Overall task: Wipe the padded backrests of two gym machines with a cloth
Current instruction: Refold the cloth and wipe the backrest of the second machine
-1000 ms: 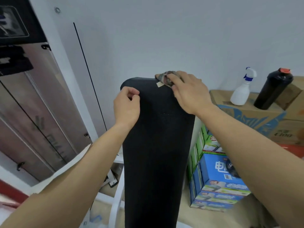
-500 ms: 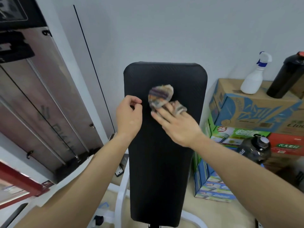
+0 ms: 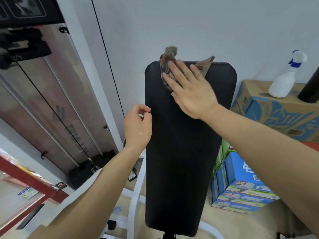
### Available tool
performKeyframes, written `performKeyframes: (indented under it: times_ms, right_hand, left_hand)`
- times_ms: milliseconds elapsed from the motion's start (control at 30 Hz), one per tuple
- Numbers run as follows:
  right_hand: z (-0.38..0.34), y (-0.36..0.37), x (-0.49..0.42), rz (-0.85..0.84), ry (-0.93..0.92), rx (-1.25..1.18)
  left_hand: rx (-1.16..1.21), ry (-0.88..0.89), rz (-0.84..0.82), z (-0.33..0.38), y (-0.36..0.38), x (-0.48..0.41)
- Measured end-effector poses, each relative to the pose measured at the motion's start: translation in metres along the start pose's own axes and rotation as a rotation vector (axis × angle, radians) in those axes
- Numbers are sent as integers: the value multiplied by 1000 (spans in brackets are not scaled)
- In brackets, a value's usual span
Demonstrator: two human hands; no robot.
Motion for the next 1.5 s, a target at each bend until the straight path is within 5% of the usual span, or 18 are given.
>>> performKeyframes:
  times_ms: [267, 400, 667, 867, 1167, 1300, 1500]
  right_hand:
    - [-126, 75, 94, -232, -395, -26]
    - [-126, 80, 109, -333, -540, 77]
    - [52, -16, 20, -75, -10, 105]
    - [-5, 38, 112, -61, -58, 43]
    - [-93, 96, 213, -257, -442, 20]
    - [-27, 50, 153, -124, -291, 110]
    - [61, -12, 82, 30, -38, 103]
  left_hand:
    - [-69, -39, -52, -39, -11, 12]
    - [-103, -44, -106, -40, -15, 19]
    - [-27, 11, -102, 7, -7, 9]
    - [-83, 28, -178, -13, 29, 33]
    - [-219, 108, -398, -52, 63, 83]
    - [-236, 381, -380, -1, 69, 71]
    - [-412, 804, -79, 110, 88, 27]
Point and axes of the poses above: each hand's wrist, its own x-axis away from the middle knuckle, its own y-axis out of the palm, z = x × y, the point moved 7 cm from there along -x, towards the middle knuckle, and after that the axes turned 2 degrees about z, right-handed, at the moved point
